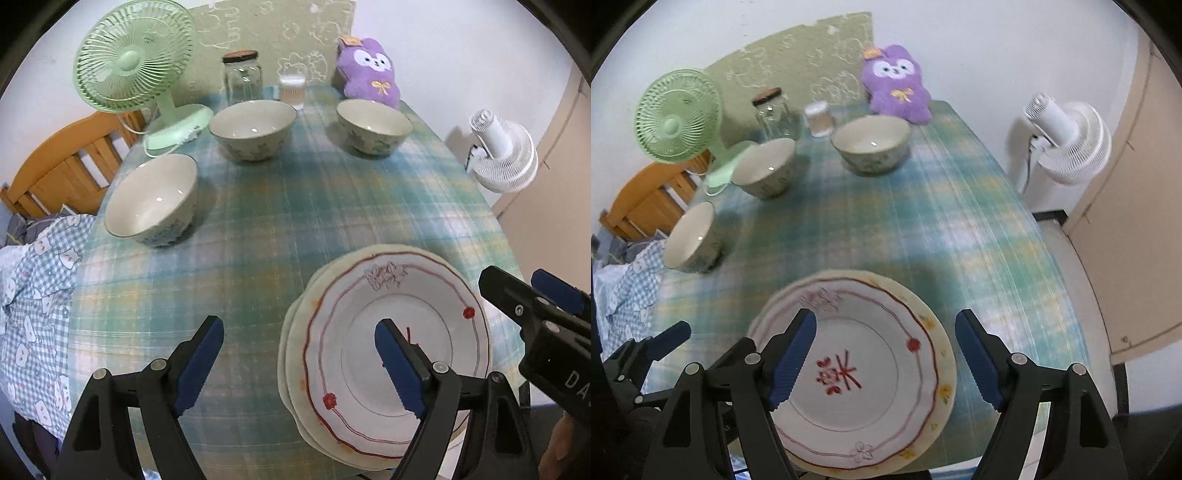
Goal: Organize plates and bowls
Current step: 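Carry the plate stack with both grippers and lower it onto the table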
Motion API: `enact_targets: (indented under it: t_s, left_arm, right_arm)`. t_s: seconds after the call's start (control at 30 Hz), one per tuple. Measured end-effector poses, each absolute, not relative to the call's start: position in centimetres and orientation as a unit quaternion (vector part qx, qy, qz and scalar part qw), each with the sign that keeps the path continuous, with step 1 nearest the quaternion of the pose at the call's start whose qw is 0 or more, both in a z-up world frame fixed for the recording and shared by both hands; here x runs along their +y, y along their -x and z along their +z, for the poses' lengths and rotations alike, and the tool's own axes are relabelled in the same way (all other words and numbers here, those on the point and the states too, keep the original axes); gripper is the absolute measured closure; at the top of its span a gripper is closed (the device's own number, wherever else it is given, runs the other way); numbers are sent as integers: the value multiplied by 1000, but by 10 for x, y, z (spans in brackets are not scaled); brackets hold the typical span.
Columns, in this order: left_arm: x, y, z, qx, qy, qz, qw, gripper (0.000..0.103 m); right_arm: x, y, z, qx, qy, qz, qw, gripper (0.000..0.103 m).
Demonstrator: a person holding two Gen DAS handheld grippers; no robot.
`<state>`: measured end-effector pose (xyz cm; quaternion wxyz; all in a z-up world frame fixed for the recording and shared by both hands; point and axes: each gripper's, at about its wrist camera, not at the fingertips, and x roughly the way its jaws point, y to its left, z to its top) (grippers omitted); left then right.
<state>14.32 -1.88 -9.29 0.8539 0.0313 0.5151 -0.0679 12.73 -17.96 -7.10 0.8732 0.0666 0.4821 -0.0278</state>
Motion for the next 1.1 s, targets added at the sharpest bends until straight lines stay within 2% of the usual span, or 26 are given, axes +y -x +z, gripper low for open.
enact_targets:
  t_s: [0.27,0.4,1.1]
  left_arm:
    - [-2,-156,-71,498,-23,-45,866,17]
    - [10,-170,-64,486,-28,-19,873,9]
    - [101,-242,-82,474,-27,-19,880,13]
  right_arm:
    - [-155,-144,-52,467,-42,0,883,23]
    - [-141,-157,-44,453,-30,-2,891,23]
    - [-37,-225,-58,445,-48,-19,894,23]
